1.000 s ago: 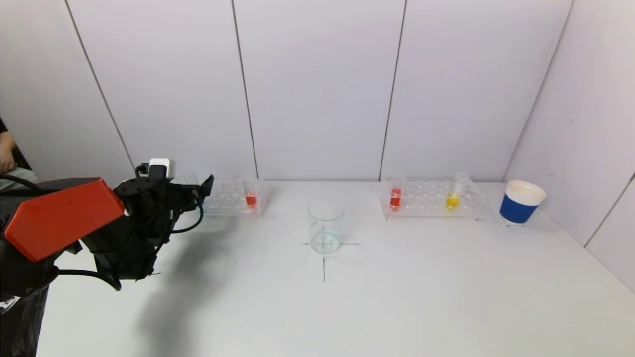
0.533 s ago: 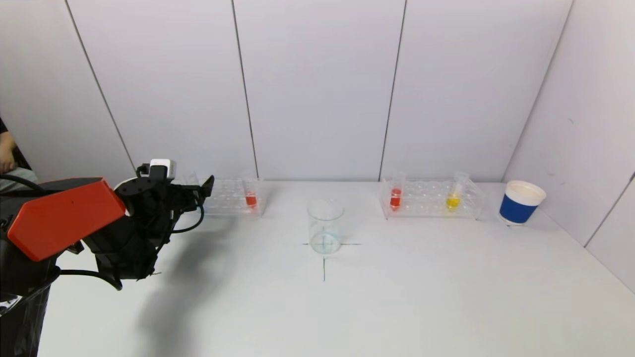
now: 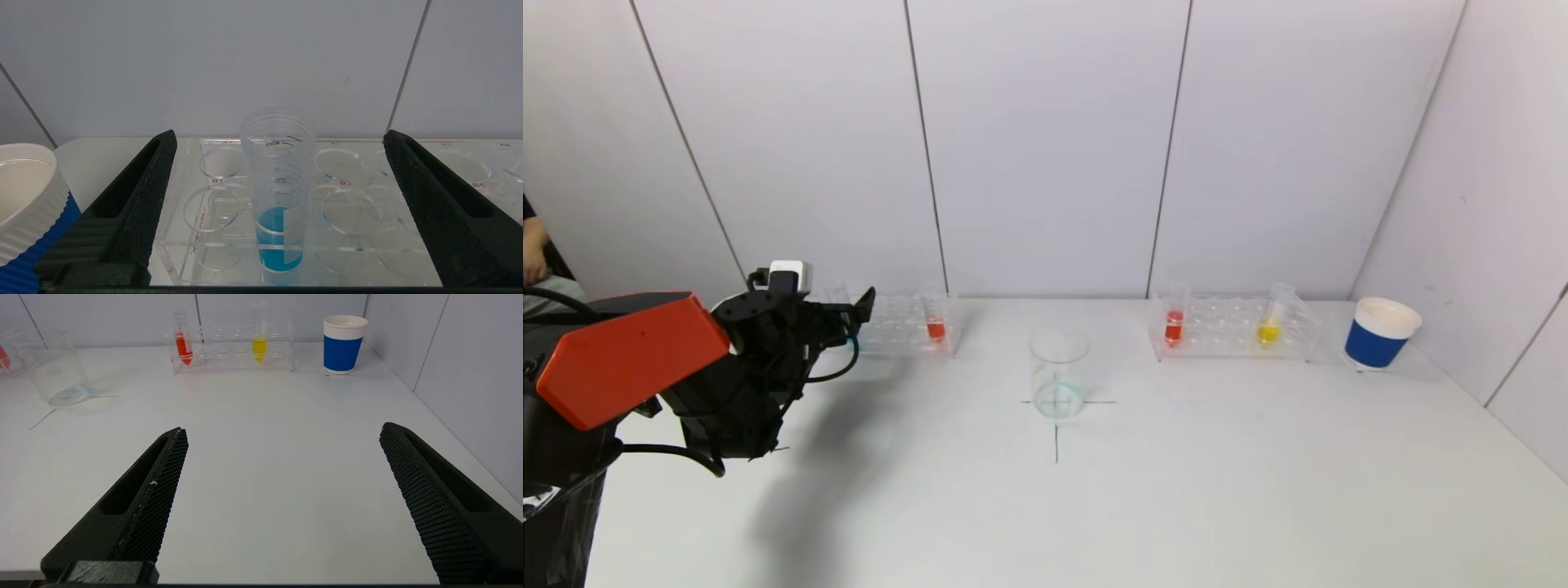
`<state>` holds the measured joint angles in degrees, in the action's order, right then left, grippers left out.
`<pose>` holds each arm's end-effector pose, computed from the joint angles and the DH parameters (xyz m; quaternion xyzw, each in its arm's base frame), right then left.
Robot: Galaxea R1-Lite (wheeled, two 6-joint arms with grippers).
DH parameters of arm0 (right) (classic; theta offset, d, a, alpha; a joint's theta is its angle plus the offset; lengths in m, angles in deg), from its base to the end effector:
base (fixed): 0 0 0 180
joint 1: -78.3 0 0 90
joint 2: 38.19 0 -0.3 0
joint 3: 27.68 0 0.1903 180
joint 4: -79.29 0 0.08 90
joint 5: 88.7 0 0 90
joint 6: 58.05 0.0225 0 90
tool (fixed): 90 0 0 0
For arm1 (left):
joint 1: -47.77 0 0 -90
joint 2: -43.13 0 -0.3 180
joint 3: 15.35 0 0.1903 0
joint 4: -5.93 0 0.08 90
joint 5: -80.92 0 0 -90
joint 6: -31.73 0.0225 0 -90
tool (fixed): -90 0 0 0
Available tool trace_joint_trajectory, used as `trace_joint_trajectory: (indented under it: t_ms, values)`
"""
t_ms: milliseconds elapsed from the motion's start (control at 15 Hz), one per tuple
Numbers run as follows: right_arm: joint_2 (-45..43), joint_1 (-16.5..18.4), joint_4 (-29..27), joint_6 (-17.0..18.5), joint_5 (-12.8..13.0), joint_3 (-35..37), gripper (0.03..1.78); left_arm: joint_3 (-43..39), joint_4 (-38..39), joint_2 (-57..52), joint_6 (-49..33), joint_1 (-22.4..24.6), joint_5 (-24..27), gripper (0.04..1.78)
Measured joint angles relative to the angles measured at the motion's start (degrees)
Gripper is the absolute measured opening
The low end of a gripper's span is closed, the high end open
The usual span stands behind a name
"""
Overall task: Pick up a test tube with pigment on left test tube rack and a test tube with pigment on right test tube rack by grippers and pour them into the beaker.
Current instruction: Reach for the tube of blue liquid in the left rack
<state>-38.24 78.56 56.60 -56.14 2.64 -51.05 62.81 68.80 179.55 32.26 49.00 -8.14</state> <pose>-0.0229 -0.0004 0.0767 0.0167 -0.0066 -0.0139 0.9997 0.4195 0.0086 0.0532 0.0054 -0.0402 0.0027 0.9992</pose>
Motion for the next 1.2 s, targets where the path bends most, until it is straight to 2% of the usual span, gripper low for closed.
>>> trace_joint_trajectory:
  t_ms: [933,1067,1200]
  values:
    - [0.0,0.0,0.0,0.0,0.0,0.0,1.71,0.4,0.0,-0.1,-0.1,0.0,0.0,1.76]
    - [0.0,0.0,0.0,0.0,0.0,0.0,1.71,0.4,0.0,-0.1,-0.1,0.0,0.0,1.66]
    - [0.0,0.0,0.0,0.0,0.0,0.0,1.71,0.4,0.0,-0.2,-0.1,0.0,0.0,1.47]
